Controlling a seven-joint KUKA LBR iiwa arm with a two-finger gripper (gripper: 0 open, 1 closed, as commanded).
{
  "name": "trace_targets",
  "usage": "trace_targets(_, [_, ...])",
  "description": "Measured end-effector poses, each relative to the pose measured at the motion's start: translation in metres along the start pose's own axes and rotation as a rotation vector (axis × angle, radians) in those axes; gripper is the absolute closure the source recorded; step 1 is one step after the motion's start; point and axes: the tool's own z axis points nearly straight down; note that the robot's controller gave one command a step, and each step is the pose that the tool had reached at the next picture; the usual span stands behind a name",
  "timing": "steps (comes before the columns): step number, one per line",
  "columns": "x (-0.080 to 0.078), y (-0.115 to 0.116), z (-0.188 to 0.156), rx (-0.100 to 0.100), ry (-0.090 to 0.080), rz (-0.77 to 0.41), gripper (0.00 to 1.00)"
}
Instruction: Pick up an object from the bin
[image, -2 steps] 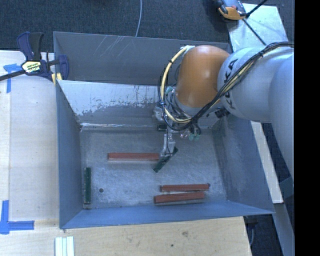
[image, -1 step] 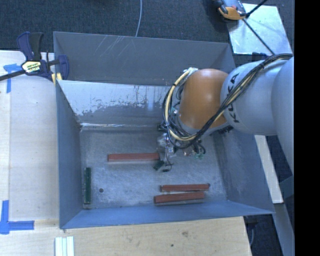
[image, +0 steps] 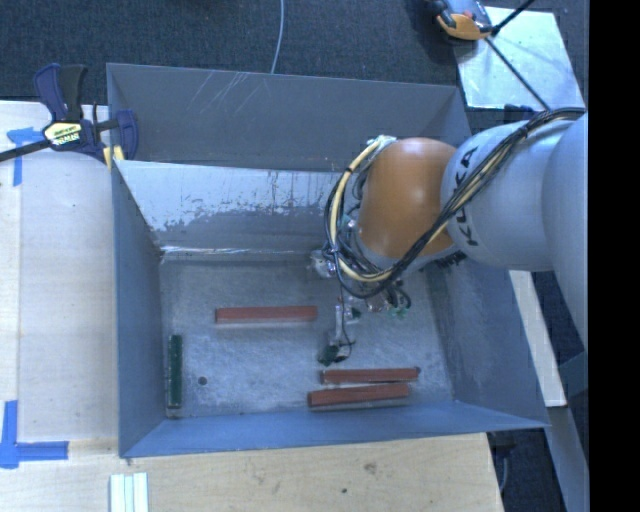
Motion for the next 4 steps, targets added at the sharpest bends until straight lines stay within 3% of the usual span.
trace_targets(1, [0.0, 0.0, 0.0, 0.0, 0.0, 0.001, 0.0])
trace_targets(2, [-0.01, 0.061, 0.006, -0.002, -0.007, -0.252, 1.0])
trace_targets(3, [-0.01, 0.061, 0.006, -0.002, -0.008, -0.251, 1.0])
trace_targets(4, [-0.013, 0.062, -0.122, 0.0, -0.001, -0.233, 1.0])
